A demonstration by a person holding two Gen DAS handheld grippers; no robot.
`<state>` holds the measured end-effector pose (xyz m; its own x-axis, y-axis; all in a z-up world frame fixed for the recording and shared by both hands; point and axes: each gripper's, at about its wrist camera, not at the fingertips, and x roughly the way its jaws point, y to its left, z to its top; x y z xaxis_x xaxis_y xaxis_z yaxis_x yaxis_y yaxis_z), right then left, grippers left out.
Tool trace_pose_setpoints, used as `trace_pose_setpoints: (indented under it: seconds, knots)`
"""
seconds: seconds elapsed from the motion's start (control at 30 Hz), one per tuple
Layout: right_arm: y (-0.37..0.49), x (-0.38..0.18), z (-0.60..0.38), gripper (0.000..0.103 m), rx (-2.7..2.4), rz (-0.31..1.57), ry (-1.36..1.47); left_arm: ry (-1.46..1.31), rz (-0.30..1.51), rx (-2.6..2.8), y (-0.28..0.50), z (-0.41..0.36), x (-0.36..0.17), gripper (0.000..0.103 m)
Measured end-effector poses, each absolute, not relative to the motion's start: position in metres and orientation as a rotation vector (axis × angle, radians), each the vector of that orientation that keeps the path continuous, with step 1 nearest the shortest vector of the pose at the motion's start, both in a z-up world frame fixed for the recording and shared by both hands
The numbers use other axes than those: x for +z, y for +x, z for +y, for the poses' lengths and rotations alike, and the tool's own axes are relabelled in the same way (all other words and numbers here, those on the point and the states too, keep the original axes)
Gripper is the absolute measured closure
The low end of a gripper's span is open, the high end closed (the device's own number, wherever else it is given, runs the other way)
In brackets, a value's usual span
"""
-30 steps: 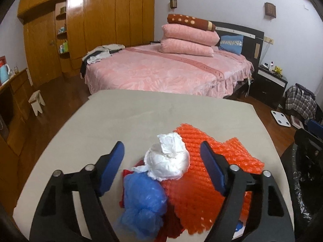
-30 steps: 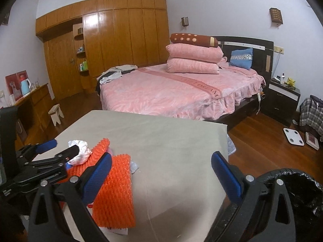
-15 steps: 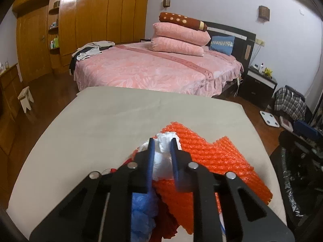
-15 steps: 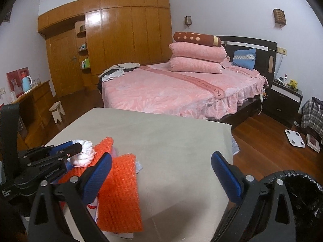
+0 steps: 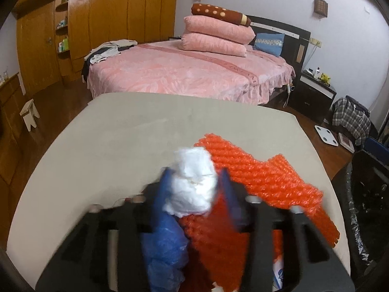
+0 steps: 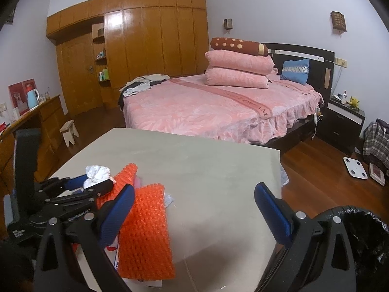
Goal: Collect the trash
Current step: 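Grasp the white tissue with the left gripper while the right gripper grasps the orange mesh sleeve, then lift the orange mesh sleeve with the right gripper and carry it over the bin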
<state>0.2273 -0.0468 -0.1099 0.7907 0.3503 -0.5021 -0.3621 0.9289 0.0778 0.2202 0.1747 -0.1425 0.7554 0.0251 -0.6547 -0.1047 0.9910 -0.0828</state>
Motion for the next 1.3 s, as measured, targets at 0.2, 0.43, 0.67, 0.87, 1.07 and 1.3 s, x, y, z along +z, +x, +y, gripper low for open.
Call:
trace_pose_setpoints:
  seconds: [0.2, 0.43, 0.67, 0.87, 1.07, 1.3]
  knots:
    - [0.225, -0.109, -0.038, 0.007, 0.405, 0.53, -0.024, -0.142, 0.613, 0.086, 0.2, 0.183, -0.117, 0.071]
    - [0.221, -0.109, -0.013, 0.016, 0.482, 0.539, -0.03, -0.172, 0.56, 0.136, 0.169, 0.203, -0.094, 0.071]
    - [0.221, -0.125, 0.019, 0.033, 0.562, 0.591, -0.072, -0.151, 0.605, 0.179, 0.154, 0.214, -0.105, 0.071]
    - [0.227, -0.144, 0.028, 0.043, 0.571, 0.657, -0.091, -0.159, 0.614, 0.188, 0.148, 0.22, -0.111, 0.071]
    - [0.223, -0.149, 0.03, 0.083, 0.641, 0.703, -0.085, -0.169, 0.622, 0.181, 0.144, 0.221, -0.113, 0.071]
    - [0.206, -0.123, 0.023, 0.087, 0.689, 0.638, -0.057, -0.166, 0.607, 0.185, 0.138, 0.218, -0.104, 0.071]
